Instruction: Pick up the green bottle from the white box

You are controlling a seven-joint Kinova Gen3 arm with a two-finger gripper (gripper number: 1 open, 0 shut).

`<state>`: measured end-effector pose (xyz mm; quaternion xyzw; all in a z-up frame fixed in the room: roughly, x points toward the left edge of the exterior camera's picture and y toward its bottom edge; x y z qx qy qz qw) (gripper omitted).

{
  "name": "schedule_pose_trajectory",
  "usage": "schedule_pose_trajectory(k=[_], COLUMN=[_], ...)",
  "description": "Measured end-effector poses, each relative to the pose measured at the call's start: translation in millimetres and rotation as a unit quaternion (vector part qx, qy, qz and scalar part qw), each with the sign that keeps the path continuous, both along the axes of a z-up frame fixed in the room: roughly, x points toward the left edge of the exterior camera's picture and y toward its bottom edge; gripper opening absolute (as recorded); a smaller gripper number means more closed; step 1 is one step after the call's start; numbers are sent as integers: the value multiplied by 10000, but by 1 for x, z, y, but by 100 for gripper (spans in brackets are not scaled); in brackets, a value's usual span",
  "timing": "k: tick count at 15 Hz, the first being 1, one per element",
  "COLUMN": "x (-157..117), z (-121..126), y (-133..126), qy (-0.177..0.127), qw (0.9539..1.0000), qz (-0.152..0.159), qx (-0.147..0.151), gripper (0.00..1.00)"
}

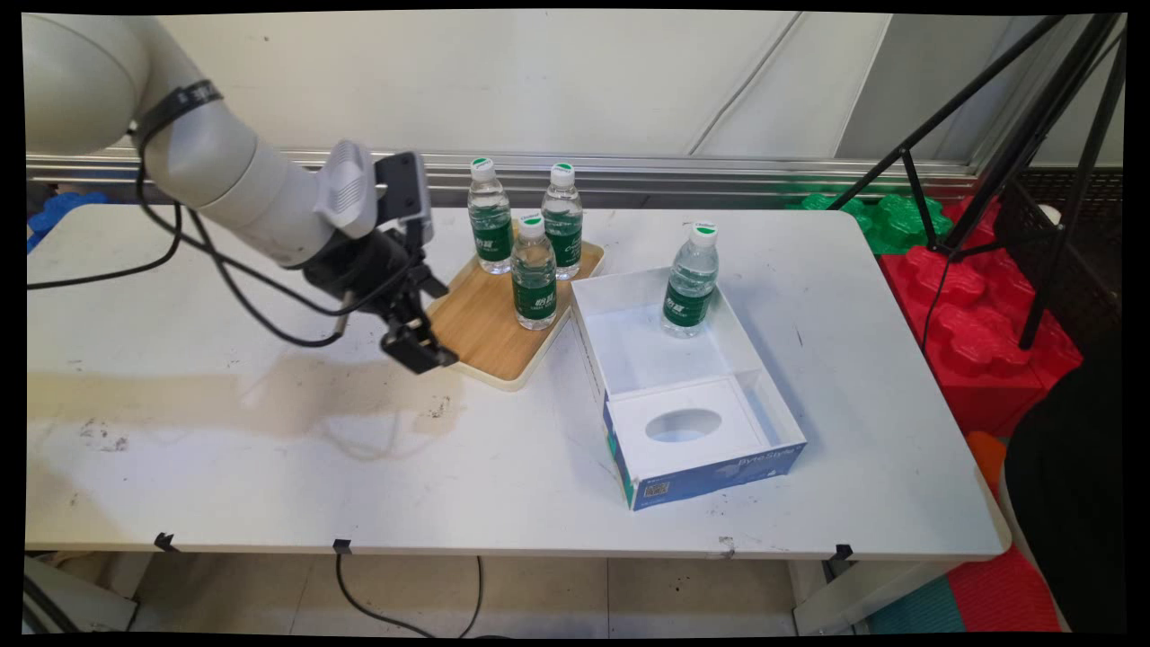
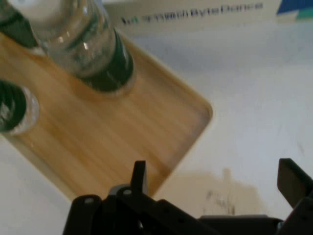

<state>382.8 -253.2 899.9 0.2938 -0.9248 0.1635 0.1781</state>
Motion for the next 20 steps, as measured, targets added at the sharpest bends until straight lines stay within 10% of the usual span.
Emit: schedule_pose_trajectory(k=[20], x=[-131], z=[18], y=[-109], qy=[989], qw=[9909], qz=[480], qx=[-782], gripper=[100])
